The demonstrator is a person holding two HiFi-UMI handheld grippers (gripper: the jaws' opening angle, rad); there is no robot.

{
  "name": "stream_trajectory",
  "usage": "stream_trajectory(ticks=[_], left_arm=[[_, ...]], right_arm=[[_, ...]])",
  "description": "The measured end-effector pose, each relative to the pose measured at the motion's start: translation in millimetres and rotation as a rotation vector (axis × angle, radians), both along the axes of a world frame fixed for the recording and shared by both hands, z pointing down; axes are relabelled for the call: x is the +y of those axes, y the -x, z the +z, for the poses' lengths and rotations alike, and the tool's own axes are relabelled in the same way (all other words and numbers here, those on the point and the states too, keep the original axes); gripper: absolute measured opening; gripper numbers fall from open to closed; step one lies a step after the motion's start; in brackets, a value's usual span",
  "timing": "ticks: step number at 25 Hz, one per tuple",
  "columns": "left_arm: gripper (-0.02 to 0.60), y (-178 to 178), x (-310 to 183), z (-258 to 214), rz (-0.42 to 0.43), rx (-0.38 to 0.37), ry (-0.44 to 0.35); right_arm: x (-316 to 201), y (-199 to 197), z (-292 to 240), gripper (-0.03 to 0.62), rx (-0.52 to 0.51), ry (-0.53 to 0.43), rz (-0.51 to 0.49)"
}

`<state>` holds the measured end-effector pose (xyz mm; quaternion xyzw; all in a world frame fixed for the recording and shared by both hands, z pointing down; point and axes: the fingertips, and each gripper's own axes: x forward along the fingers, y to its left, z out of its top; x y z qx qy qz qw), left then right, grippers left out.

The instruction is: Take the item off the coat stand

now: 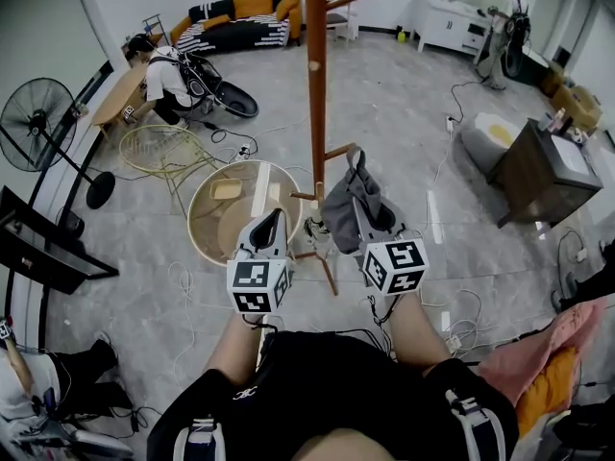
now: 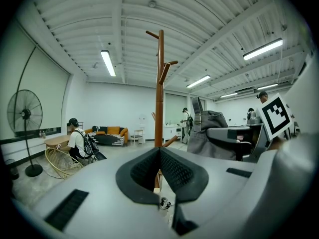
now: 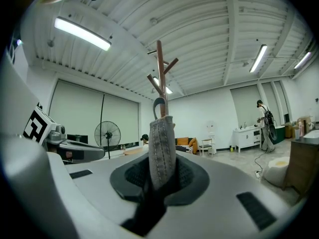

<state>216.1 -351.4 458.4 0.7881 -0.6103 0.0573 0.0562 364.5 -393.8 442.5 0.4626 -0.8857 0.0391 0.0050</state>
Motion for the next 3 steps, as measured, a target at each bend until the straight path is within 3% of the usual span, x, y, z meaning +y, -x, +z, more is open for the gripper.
stream_trajectory(ticks=[3], left_arm=[[0.017,9.8,0.1,2.1,0.003,0.001,-0.004]], right_arm=[[1.6,12.1,2.2,0.069,0.001,-0.003,-0.006]])
